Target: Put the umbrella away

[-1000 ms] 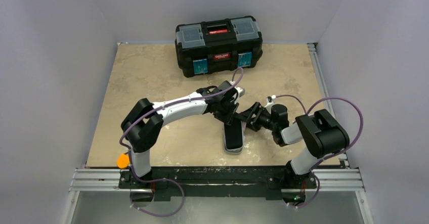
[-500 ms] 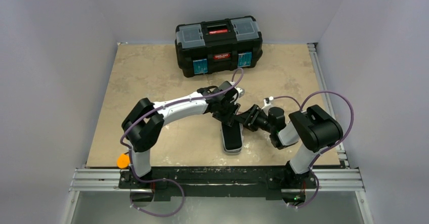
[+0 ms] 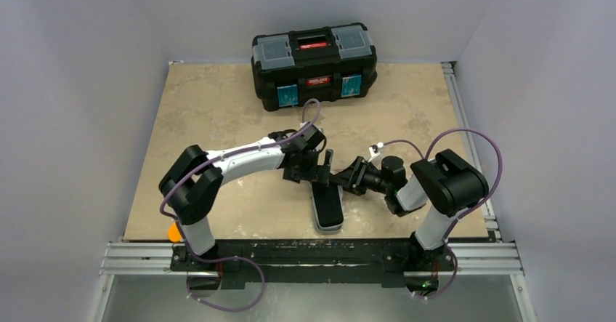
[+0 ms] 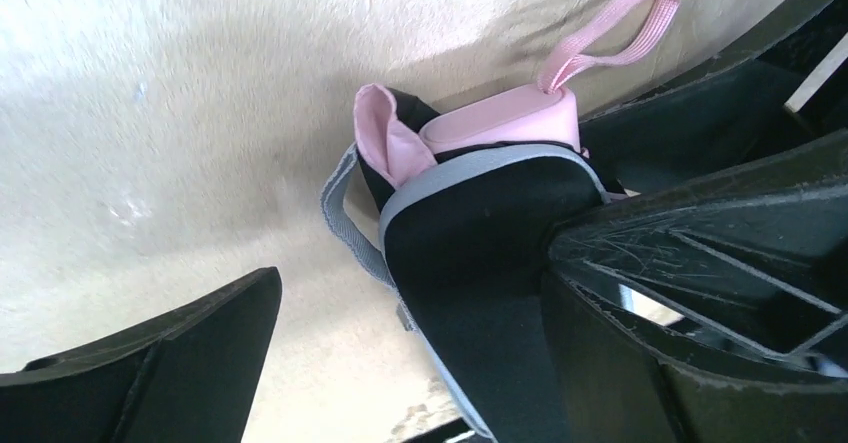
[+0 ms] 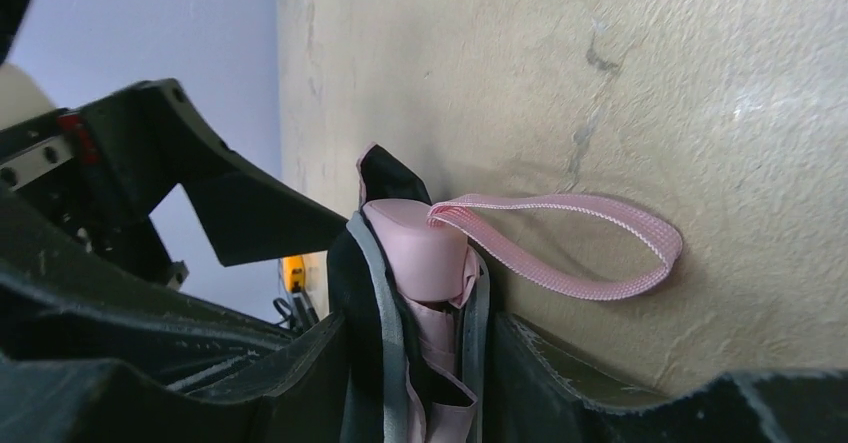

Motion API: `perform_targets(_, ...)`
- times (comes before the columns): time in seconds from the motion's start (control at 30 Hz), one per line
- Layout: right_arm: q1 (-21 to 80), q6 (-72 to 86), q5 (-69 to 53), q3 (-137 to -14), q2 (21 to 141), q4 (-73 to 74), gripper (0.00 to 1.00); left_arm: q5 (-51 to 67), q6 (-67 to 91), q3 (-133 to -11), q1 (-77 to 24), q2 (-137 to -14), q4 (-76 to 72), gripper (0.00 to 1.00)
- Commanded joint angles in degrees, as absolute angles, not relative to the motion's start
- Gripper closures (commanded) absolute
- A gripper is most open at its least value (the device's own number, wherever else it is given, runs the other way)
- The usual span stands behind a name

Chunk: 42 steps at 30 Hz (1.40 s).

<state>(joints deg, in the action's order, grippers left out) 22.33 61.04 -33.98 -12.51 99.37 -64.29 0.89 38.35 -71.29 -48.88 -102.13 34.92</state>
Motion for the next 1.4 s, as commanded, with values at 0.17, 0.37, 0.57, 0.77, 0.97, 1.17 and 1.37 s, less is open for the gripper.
perform_targets(0.17, 22.92, 60.48, -34.85, -12.04, 95.61, -55.71, 1.00, 11.77, 52.18, -55.43, -44.36, -94.75, 16.64, 0.00)
perform_targets(0.37, 22.93, 60.47, -33.60, -13.93, 90.44, -51.04, 1.00, 16.66, 57.22, -49.88, -43.41, -94.34, 8.13, 0.00)
perform_targets(0.57, 22.94, 61.18, -32.23, -14.09, 89.46, -50.45, 1.00, 21.85, 63.46, -42.96, -43.20, -93.70, -4.54, 0.00)
perform_targets(0.77, 22.94, 64.70, -31.02, -12.54, 91.01, -55.49, 1.00, 24.96, 70.12, -37.09, -43.23, -95.79, -17.87, 0.00)
perform_targets(0.97, 22.94, 68.68, -30.89, -11.06, 91.53, -60.97, 1.00, 25.03, 70.49, -36.44, -43.44, -97.06, -21.08, 0.01)
perform_targets(1.17, 22.90, 72.33, -30.48, -10.13, 88.24, -63.59, 1.00, 24.97, 69.83, -37.59, -43.69, -96.48, -20.59, 0.02)
perform_targets(1.37, 22.94, 73.29, -30.03, -11.85, 83.06, -59.63, 1.00, 25.68, 70.55, -38.16, -44.00, -96.76, -23.23, 0.07)
